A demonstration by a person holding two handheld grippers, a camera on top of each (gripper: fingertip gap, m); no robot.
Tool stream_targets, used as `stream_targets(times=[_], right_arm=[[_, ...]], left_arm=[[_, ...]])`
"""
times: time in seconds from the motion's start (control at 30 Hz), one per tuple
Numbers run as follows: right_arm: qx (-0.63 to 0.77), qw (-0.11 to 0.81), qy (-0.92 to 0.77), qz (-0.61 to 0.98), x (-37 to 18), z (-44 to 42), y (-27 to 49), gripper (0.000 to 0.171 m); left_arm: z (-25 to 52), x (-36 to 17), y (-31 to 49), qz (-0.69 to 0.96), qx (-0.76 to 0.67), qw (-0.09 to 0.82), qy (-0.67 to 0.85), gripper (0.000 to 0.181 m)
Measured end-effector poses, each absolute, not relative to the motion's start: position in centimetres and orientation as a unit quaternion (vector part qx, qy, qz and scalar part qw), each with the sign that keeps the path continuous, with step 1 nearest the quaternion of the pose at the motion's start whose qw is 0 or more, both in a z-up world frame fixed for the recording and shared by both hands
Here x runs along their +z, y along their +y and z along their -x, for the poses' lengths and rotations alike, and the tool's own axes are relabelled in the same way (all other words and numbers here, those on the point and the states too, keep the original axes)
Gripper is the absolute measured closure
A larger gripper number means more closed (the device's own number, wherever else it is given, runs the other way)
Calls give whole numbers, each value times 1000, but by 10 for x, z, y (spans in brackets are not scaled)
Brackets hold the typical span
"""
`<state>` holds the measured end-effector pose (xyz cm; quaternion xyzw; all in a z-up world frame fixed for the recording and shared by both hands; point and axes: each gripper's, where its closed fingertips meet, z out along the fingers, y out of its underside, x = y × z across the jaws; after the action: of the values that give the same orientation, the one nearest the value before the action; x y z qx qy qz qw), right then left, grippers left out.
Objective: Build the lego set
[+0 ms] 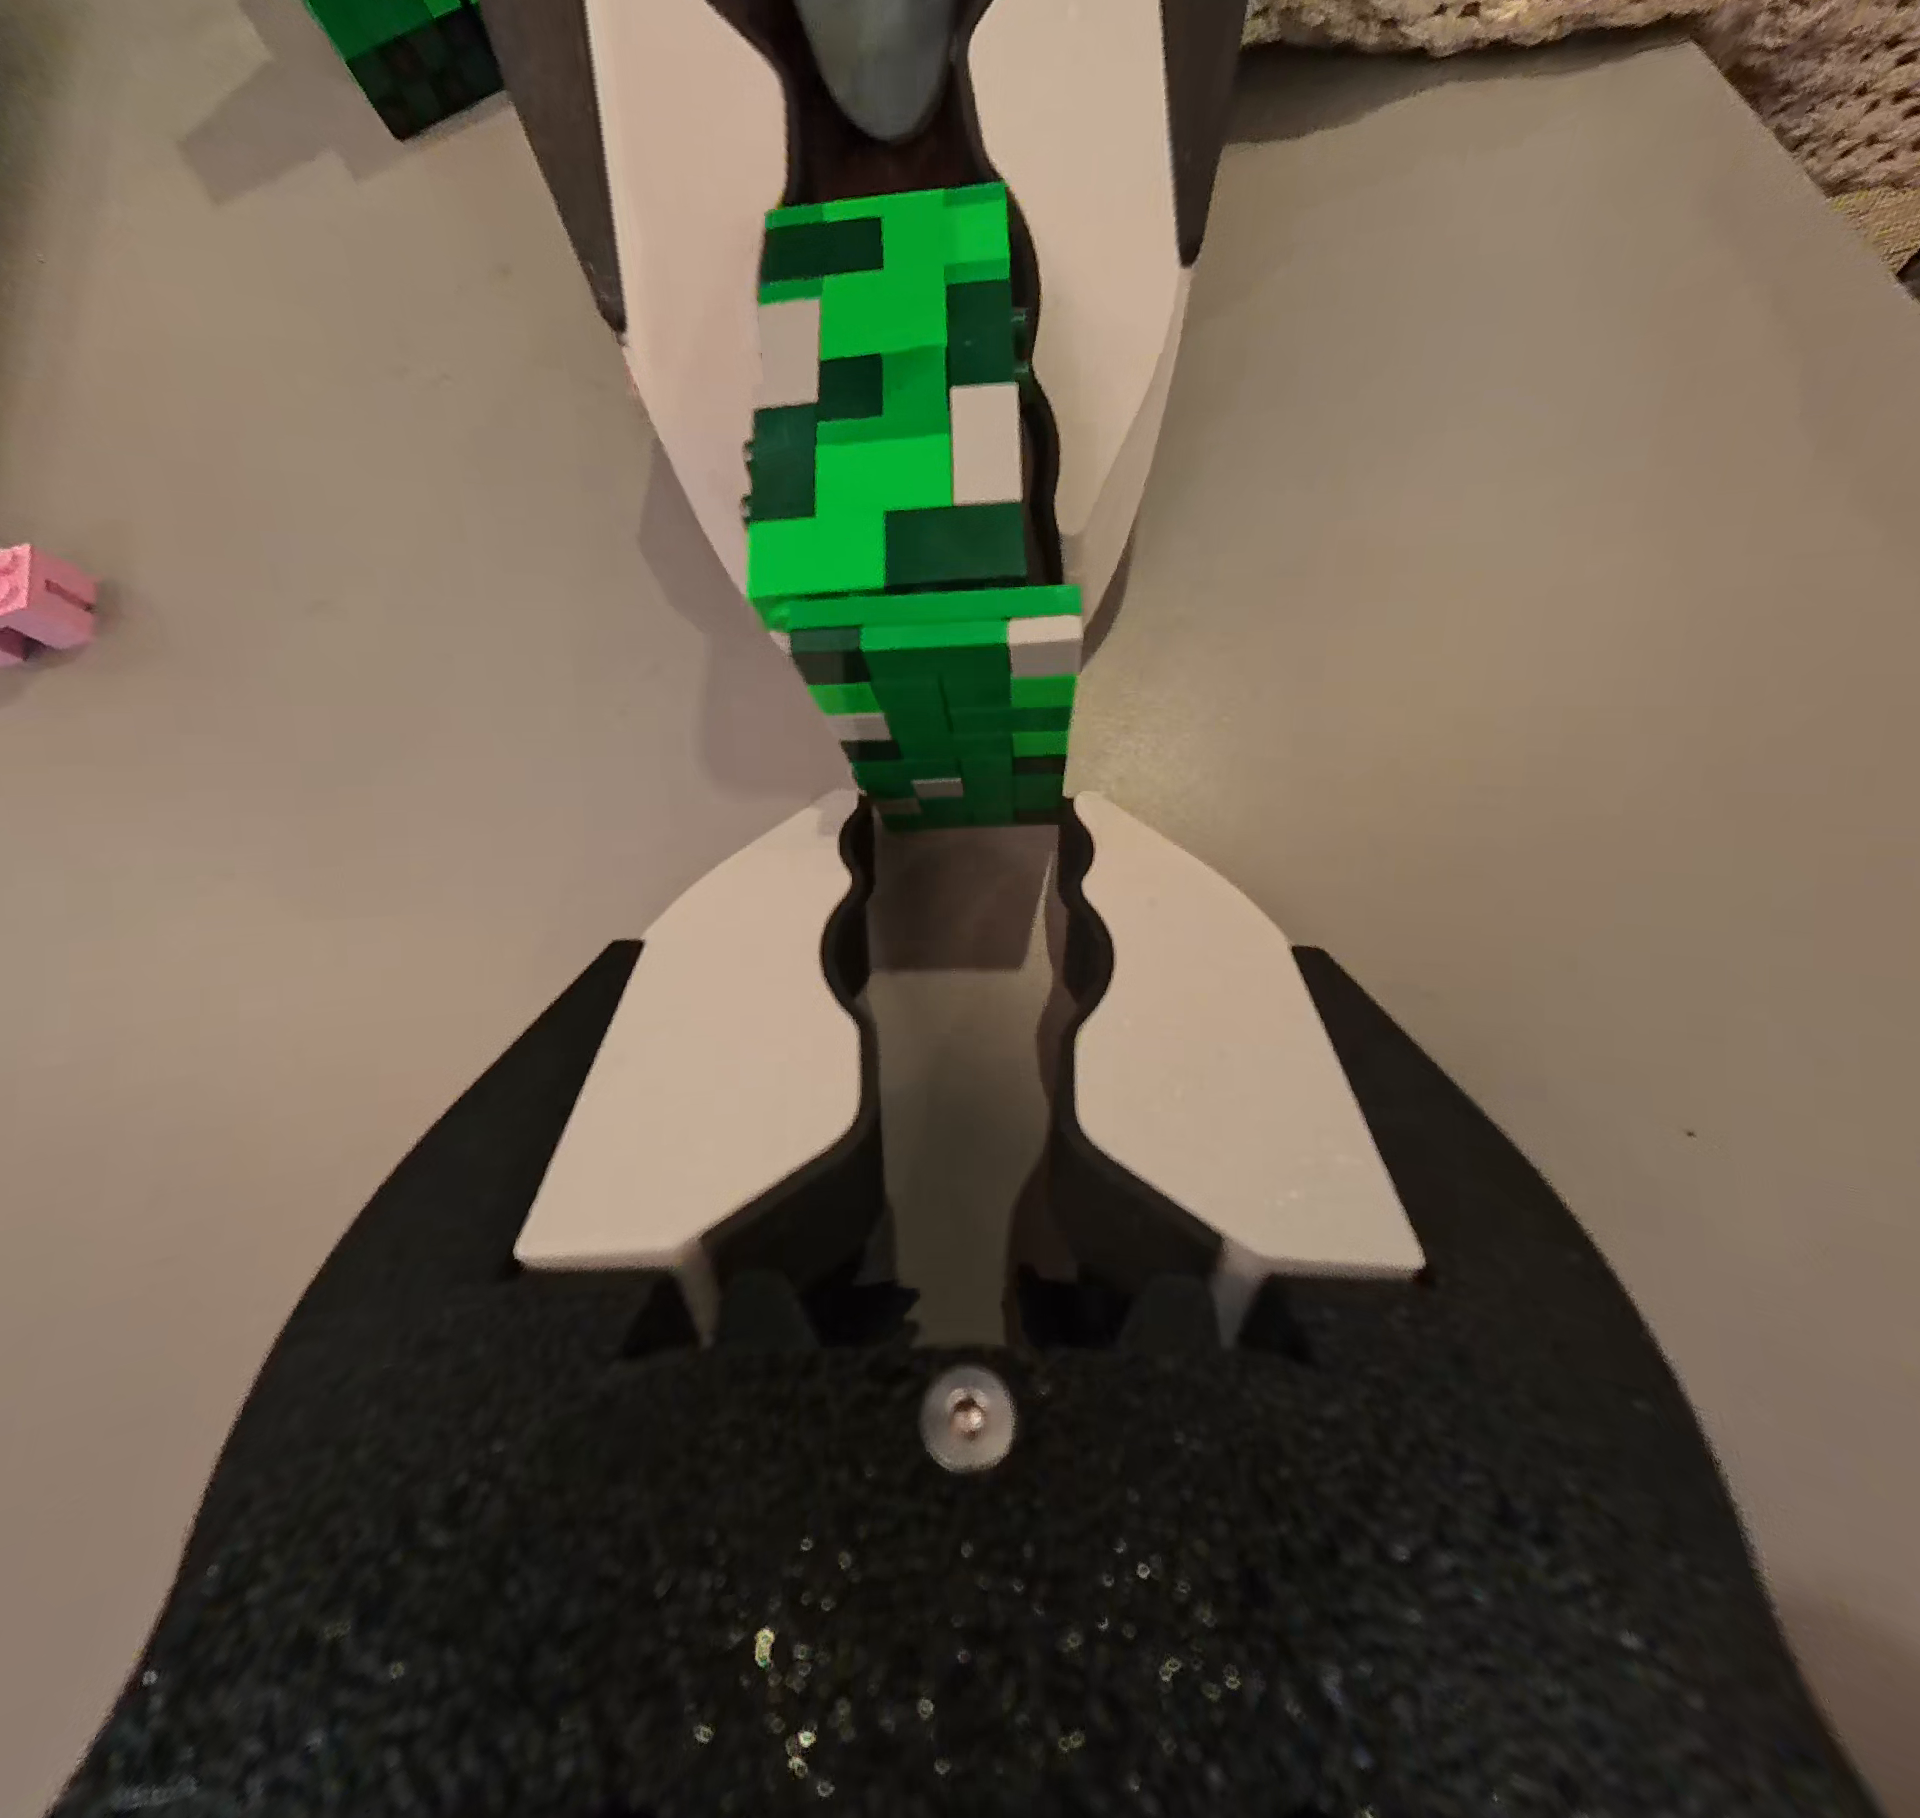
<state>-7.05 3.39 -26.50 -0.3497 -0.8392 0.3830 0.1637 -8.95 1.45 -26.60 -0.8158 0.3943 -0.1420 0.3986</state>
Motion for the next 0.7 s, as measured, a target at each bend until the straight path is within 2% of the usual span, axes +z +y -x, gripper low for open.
stream_targets(times=[0.07, 0.7], right_arm=[[384, 163, -840, 346, -265, 70, 33, 129], [385, 165, -841, 342, -263, 69, 31, 130]], left_arm=[[90, -266, 14, 816, -142, 398, 394, 148], [93, -266, 13, 827, -148, 393, 375, 149]])
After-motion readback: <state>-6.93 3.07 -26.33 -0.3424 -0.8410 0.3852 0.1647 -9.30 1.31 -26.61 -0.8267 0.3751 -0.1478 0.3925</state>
